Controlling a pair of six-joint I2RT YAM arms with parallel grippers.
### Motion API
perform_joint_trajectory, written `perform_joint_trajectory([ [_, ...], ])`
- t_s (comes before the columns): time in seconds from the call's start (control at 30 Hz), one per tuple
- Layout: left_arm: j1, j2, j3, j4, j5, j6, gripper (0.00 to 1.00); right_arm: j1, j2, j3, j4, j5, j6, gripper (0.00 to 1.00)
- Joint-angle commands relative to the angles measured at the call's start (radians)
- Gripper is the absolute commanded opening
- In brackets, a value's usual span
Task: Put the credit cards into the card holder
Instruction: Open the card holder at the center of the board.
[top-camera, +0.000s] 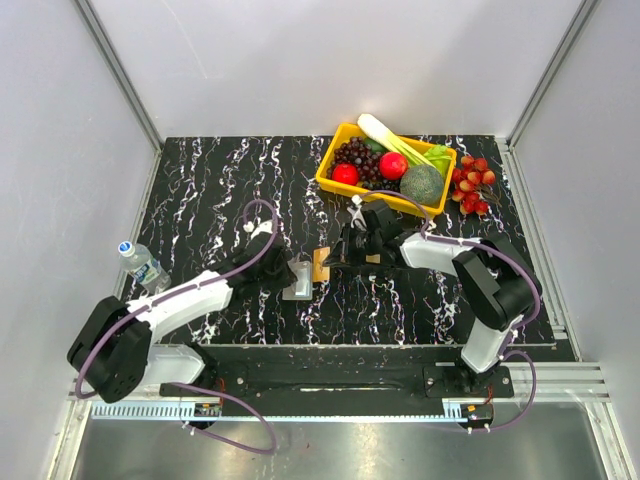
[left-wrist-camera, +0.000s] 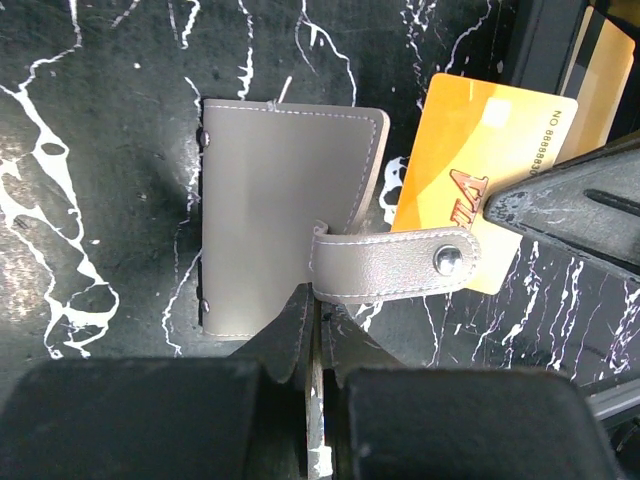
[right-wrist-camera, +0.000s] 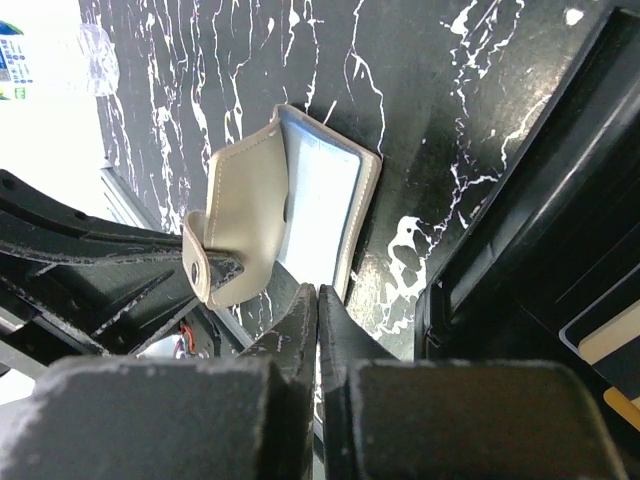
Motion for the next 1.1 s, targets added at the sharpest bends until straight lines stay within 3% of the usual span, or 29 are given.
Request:
perform_joint_trajectory([
  [0.0,0.029,-0.039,-0.049,-0.008,0.008,-0.017,0.0,0.042,0.002,0.057,-0.026,0.062,-0.057,0.0],
  [0.33,0.105,-0.112,-0.115,0.043,0.067,-0.025,0.0,0.138,-0.04,0.195,-0.217,0.237,-0.183,0.0],
  [0.63,0.208,-0.195,-0.207,0.084,0.141,-0.045,0.0,0.137,0.055,0.189,-0.162,0.171,-0.099,0.0],
  [1.07,0.237,-0.221,-0.229,0.227,0.273,-0.053,0.0,0.123,0.104,0.215,-0.116,0.083,-0.044,0.0],
])
